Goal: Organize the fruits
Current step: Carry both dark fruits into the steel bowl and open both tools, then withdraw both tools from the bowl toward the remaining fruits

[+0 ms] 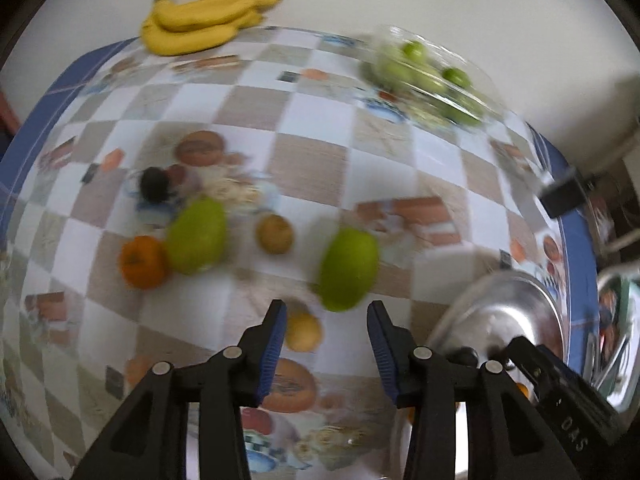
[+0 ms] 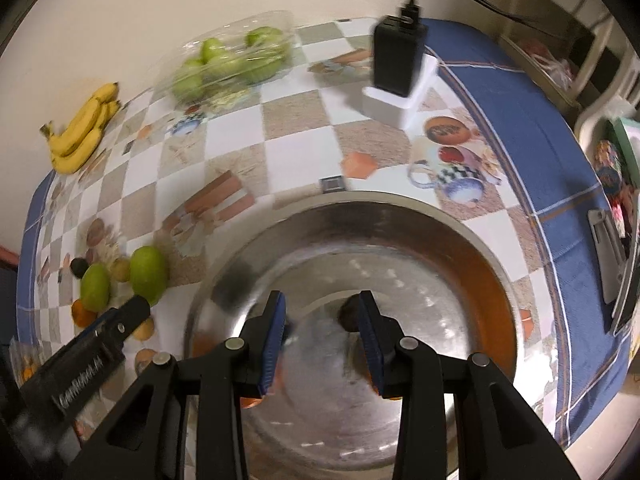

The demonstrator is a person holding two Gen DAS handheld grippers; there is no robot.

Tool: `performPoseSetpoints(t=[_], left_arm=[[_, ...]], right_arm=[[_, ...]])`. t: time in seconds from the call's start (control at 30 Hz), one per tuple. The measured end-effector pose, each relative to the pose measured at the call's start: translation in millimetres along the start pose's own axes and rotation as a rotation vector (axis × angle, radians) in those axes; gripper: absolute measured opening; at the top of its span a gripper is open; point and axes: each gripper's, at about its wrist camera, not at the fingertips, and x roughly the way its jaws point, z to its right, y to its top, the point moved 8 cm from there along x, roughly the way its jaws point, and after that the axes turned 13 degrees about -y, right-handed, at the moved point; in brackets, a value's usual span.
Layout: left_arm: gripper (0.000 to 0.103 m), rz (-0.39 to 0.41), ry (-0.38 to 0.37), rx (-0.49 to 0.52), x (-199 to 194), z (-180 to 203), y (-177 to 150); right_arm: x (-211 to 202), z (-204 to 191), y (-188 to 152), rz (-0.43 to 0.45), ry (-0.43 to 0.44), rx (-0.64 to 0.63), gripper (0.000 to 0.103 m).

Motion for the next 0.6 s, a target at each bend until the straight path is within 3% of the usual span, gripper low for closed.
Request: performPoseSetpoints(t=[0.3, 0.33, 0.43, 0.5, 0.6], left_arm=[[0.06, 0.026, 0.024, -0.051, -16, -19, 7], [0.063, 0.022, 0.031, -0.053, -15, -20, 6], [0.071, 0.003, 0.057, -0.06, -9, -23, 3], [0.077, -0.01, 0.074, -0.077, -6, -29, -1], [0.085, -0.013, 0.099, -0.102, -3, -38, -3]], right_arm=[[-6, -19, -1, 0.022, 0.009, -0.057, 0.038], [-5, -19, -2, 0.02, 0.006, -0.06, 0.04], [-1, -19, -3, 0.015, -0.001, -0.061, 0.061], [2, -20, -3, 0.013, -0.001, -0.067, 0.063], [5, -20, -3, 0.017, -0.01, -0.074, 0.078]])
